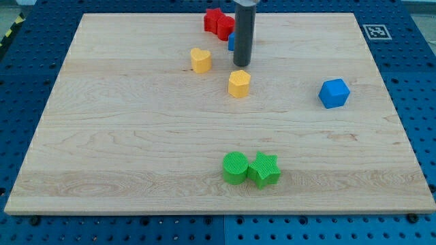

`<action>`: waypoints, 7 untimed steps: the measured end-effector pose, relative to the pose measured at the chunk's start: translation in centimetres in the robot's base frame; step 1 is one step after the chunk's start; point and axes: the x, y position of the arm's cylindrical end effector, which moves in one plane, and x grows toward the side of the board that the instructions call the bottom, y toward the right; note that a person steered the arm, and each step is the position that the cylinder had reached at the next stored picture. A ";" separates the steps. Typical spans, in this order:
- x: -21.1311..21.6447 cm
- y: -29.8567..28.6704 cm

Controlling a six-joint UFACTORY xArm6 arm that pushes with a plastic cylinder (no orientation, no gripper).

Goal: Place the yellow hexagon horizontally to the yellow heart

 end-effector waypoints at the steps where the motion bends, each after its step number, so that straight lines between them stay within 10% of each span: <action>1: 2.9 2.2; 7: 6.0 -2.0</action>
